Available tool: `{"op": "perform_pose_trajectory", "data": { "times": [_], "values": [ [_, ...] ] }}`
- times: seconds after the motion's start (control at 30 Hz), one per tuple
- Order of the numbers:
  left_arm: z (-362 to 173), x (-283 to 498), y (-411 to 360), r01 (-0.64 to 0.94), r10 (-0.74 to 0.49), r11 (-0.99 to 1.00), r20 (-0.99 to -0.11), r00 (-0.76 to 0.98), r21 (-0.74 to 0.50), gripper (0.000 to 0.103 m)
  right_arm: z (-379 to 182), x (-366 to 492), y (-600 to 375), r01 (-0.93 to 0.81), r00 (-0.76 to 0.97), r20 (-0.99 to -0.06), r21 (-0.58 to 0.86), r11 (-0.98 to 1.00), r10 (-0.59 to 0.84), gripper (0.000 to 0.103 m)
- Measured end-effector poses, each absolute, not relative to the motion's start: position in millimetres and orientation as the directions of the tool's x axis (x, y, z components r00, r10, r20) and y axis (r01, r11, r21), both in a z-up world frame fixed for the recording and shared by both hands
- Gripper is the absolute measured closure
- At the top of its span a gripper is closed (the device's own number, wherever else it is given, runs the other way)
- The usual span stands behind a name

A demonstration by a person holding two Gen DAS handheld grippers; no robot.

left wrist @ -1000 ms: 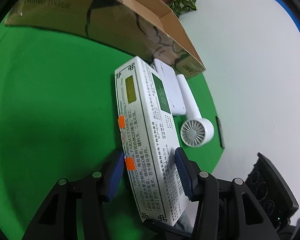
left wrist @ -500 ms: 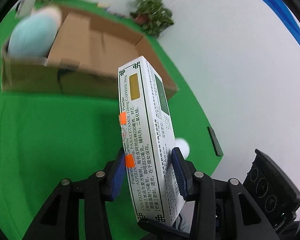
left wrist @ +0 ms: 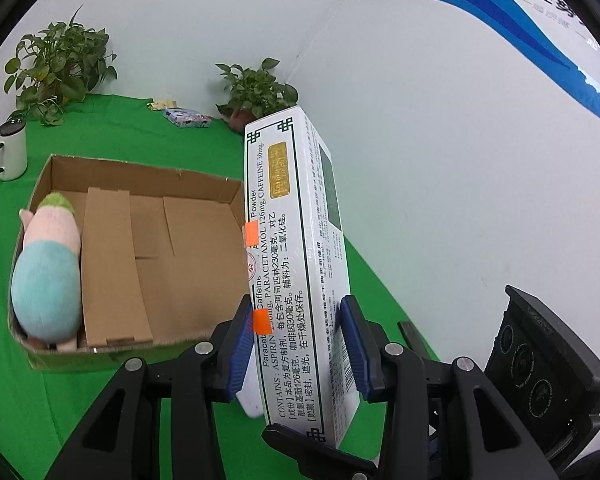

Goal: Organize objects
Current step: 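Lift the white medicine box with the left gripper toward the open box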

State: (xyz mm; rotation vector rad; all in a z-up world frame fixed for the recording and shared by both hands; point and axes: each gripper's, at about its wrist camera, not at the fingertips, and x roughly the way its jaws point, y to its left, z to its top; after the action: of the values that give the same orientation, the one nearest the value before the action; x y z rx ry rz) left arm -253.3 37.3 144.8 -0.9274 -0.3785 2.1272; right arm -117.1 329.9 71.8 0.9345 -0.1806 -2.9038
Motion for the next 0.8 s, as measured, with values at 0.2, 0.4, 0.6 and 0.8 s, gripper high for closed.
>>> {"op": "perform_pose_trajectory", "data": {
  "times": [0.2,0.4,0.6,0.8],
  "values": [
    [167.3,-294.8,33.3,-0.509,0.738,-0.674,-0.503,-0.449,-0.535,0.064,82.5,-150.0,331.4,0.066,-0.795,-0.592,0.131,-0.989,-0.131,0.038],
    [175.3,-335.8,35.9,-0.476,0.700,-0.714,-0.541,-0.466,-0.514,0.064,85.5,-191.2,340.5,0.103,-0.761,-0.626,0.142,-0.984,-0.170,0.038],
    [152.2,-361.8,39.4,-0.439,0.686,-0.727,-0.577,-0.443,-0.528,0.064,74.4,-229.5,356.4,0.111,-0.719,-0.665,0.177,-0.978,-0.202,0.038],
    [100.0,-401.2,39.3,-0.385,0.674,-0.739,-0.612,-0.414,-0.553,0.064,53.2,-255.9,362.9,0.114,-0.667,-0.708,0.208,-0.972,-0.230,0.038]
  ]
}}
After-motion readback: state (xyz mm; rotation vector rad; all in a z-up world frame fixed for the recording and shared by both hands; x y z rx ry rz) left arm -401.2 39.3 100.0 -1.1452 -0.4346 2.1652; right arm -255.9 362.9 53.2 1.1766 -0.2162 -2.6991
